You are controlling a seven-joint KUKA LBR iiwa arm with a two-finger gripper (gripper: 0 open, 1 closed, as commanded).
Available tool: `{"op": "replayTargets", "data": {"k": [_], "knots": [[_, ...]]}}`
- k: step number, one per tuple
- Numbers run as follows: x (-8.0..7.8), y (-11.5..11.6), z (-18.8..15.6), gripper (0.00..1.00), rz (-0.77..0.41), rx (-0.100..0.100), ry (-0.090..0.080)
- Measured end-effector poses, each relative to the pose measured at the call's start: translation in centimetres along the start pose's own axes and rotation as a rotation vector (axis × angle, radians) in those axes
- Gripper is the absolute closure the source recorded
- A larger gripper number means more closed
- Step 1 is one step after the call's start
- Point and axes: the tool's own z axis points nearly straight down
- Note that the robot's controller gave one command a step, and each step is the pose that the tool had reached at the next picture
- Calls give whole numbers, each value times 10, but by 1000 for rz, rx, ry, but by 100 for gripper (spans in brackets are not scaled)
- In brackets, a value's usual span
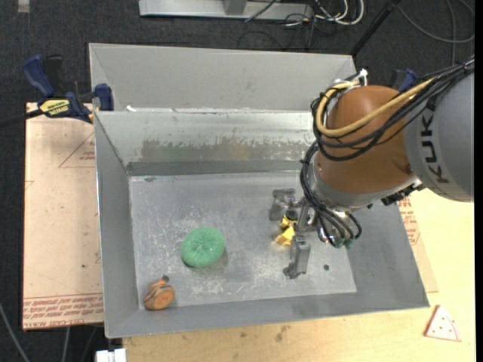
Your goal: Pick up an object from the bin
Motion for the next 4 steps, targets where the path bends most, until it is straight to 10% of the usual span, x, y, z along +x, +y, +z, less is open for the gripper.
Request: {"op": "replayTargets", "data": {"k": [1,2,3,4], "knots": [[-2,0,-4,0,2,-1,-8],[-34,-50,77,0,-12,0,-15],[-34,-102,63,0,-76,-1,-4],[-63,-108,64,0,-333,3,-15]]}}
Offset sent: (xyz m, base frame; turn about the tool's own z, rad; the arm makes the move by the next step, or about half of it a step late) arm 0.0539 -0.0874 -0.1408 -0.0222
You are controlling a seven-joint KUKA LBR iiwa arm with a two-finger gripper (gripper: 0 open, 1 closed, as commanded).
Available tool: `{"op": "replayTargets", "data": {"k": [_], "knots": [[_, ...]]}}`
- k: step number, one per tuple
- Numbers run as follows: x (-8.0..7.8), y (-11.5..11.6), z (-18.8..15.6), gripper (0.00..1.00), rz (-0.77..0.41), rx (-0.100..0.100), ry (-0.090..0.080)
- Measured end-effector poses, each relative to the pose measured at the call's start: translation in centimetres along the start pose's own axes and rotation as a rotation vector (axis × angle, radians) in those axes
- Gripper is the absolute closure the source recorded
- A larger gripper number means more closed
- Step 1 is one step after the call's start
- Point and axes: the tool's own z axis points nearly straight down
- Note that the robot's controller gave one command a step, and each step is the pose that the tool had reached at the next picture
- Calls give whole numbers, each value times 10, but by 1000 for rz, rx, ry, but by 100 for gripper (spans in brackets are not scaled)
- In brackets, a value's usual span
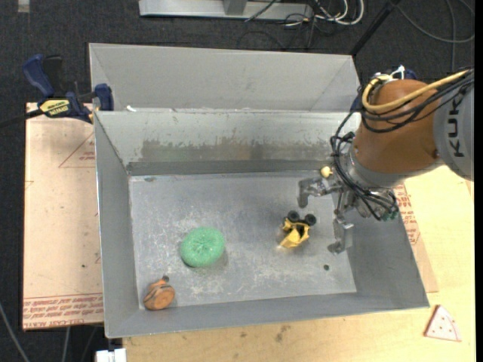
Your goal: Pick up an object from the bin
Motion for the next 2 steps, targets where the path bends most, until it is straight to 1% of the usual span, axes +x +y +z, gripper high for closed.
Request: {"op": "replayTargets", "data": {"k": [1,2], "knots": [[6,10,56,0,151,-1,-1],[-21,-1,70,100,-88,2,-3]]}}
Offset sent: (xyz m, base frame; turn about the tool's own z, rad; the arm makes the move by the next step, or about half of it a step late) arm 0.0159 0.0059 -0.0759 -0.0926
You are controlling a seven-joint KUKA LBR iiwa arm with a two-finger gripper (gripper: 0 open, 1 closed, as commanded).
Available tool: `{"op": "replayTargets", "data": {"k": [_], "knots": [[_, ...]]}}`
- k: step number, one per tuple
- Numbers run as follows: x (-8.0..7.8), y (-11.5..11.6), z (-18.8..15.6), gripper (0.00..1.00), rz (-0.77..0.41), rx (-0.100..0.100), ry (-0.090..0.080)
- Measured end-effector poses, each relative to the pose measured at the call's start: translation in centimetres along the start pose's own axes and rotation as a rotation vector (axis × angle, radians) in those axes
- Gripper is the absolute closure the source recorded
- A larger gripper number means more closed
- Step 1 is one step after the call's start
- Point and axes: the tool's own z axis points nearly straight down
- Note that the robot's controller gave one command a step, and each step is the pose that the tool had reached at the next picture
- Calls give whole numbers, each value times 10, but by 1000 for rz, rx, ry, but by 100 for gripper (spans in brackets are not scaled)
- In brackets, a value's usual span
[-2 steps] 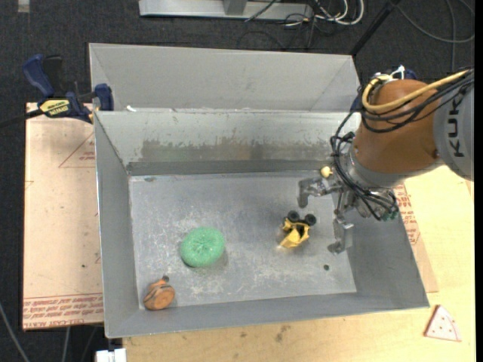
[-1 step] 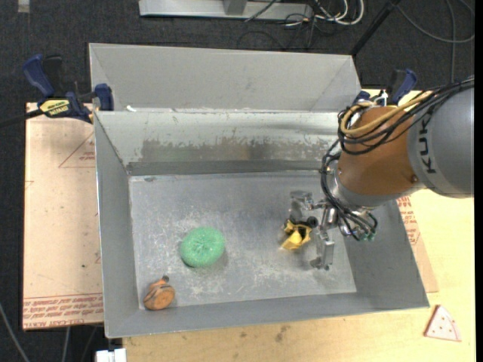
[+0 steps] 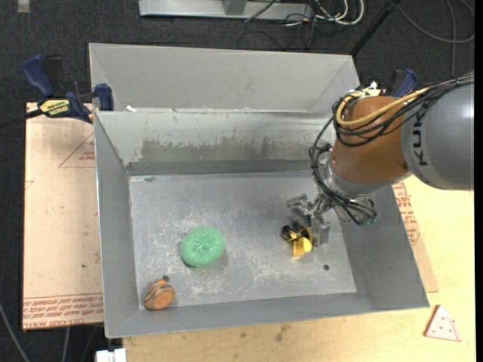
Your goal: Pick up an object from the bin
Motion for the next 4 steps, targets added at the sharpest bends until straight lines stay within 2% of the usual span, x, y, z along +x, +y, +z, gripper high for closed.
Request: {"op": "replayTargets", "data": {"k": [2,3,4], "knots": [[1,1,-3,100,0,-2,2],[3,3,-20,100,1,-9,12],[2,2,-40,100,0,-6,9]]}}
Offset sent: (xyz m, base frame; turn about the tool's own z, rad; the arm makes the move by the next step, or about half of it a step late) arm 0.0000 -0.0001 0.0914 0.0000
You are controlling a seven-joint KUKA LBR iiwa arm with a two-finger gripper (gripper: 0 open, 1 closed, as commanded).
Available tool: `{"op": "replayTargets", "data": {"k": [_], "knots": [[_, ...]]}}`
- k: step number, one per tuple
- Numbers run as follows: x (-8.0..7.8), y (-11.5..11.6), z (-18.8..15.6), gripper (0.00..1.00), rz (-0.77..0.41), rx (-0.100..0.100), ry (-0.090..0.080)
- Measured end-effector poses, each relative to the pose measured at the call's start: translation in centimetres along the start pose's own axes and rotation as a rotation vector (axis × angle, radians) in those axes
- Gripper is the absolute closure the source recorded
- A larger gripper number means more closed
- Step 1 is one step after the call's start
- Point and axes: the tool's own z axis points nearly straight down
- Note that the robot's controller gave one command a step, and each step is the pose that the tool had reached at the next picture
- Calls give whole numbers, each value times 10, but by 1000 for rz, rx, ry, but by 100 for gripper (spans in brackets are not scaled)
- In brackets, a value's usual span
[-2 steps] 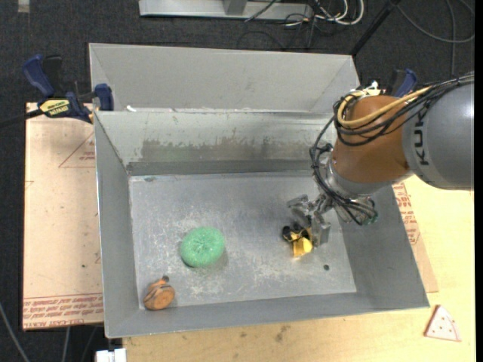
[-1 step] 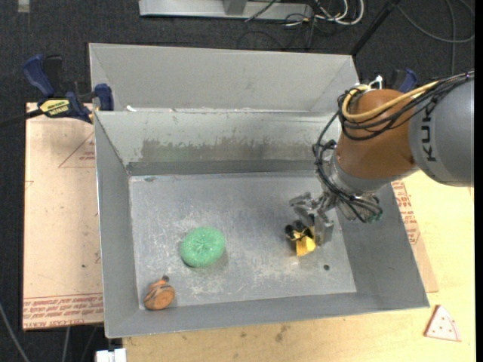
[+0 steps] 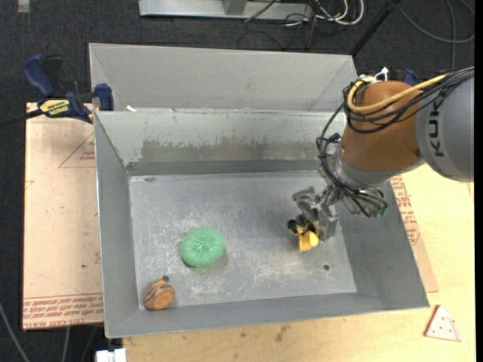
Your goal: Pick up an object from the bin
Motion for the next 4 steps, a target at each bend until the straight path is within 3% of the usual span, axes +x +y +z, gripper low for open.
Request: {"op": "replayTargets", "data": {"k": [4], "knots": [[-1,0,-44,100,2,2,-3]]}}
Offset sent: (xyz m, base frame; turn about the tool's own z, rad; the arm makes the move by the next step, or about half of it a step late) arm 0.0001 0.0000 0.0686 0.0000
